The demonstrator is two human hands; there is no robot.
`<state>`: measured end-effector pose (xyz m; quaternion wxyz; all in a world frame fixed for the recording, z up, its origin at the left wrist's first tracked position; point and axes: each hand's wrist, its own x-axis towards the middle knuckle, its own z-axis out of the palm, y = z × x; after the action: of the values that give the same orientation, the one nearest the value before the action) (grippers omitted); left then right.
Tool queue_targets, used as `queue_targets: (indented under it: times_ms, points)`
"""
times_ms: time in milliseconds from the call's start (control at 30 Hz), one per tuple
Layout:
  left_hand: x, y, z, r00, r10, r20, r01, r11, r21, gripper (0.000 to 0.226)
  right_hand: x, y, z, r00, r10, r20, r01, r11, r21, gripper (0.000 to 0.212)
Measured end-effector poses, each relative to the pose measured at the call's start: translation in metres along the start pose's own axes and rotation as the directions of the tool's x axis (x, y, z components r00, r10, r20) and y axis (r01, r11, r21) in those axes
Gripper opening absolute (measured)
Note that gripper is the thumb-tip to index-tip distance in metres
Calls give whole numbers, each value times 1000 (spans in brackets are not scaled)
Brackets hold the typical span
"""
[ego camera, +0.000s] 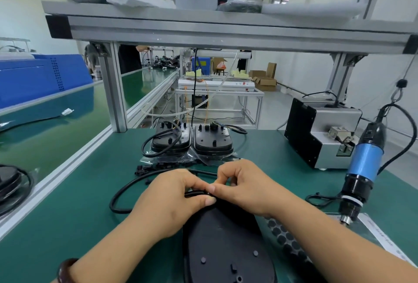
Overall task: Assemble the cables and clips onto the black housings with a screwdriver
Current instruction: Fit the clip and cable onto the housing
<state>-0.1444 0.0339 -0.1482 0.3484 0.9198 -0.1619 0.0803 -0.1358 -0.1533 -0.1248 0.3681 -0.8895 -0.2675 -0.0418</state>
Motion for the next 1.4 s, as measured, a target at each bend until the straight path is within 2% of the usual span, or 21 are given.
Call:
queue_targets:
  times_ms: [100, 167, 233, 300, 367, 400, 467, 500, 567, 633, 700, 733, 767, 800, 833, 867, 933, 1033, 1133, 1233, 1400]
  points:
    - [0, -1, 0, 1000, -7, -17, 7, 999, -40, 20, 1, -17, -16, 998, 4, -59, -11, 994, -112, 16]
    - [0, -3, 0, 999, -29, -22, 28, 999, -41, 17, -3, -32, -46, 978, 11, -207, -13, 1000, -7, 20]
    - [1, -3, 0, 999, -46, -30, 45, 999, -23, 16, -16, -43, -89, 900, 42, -435, 19, 991, 134, 19]
    - [0, -2, 0, 998, -48, -28, 48, 999, -12, 16, -38, -40, -135, 691, 57, -720, 107, 978, 181, 19]
    - [0, -1, 0, 998, -53, -25, 53, 999, -10, 16, -64, -15, -172, 378, 141, -915, 154, 965, 212, 23]
    - [0, 0, 0, 998, -58, -22, 58, 998, -7, 17, -76, 3, -183, 236, 229, -944, 121, 957, 262, 22]
    - [-1, 0, 0, 998, -66, -20, 66, 998, -7, 16, -93, 41, -191, 77, 424, -902, -102, 904, 416, 30]
    - [-1, 0, 0, 998, -64, -19, 64, 998, -8, 16, -99, 62, -189, 68, 506, -860, -262, 841, 474, 41]
    - [-2, 1, -1, 998, -59, -16, 59, 998, -9, 16, -107, 87, -181, 159, 571, -805, -538, 734, 414, 63]
    - [-2, 1, -1, 998, -59, -19, 59, 998, -19, 15, -110, 76, -180, 383, 495, -780, -713, 695, 91, 63]
    - [-2, 1, -1, 998, -66, -22, 65, 998, -26, 15, -107, 40, -184, 703, 446, -554, -639, 737, -217, 51]
    - [-2, 1, -1, 998, -68, -17, 68, 997, -22, 15, -103, 19, -182, 845, 430, -317, -521, 795, -310, 49]
    - [-2, 1, -1, 997, -70, -12, 70, 997, -18, 15, -98, 1, -173, 910, 415, -27, -393, 837, -381, 52]
    - [-2, 1, -1, 997, -71, -10, 71, 997, -16, 15, -93, -10, -160, 881, 399, 253, -263, 860, -438, 54]
    - [-2, 1, -1, 998, -69, -12, 69, 997, -20, 15, -92, -12, -141, 792, 401, 461, -142, 854, -500, 52]
    - [-2, 1, -1, 998, -68, -14, 68, 997, -26, 15, -95, -5, -120, 706, 402, 582, -20, 834, -552, 48]
    - [-3, 1, -1, 998, -65, -21, 64, 997, -33, 15, -105, 19, -81, 662, 374, 650, 110, 809, -577, 44]
    - [-3, 2, 0, 997, -75, -23, 74, 997, -32, 15, -114, 34, -51, 668, 451, 591, 23, 782, -623, 55]
    - [-3, 1, 0, 997, -77, -26, 77, 997, -15, 14, -103, 35, -43, 729, 487, 480, -58, 743, -666, 71]
    - [-4, 2, -1, 997, -72, -31, 72, 997, -8, 15, -83, 37, -35, 771, 523, 364, -199, 740, -642, 70]
    - [-4, 2, 0, 996, -87, -35, 86, 996, -18, 17, -50, 39, -27, 829, 495, 259, -286, 774, -565, 66]
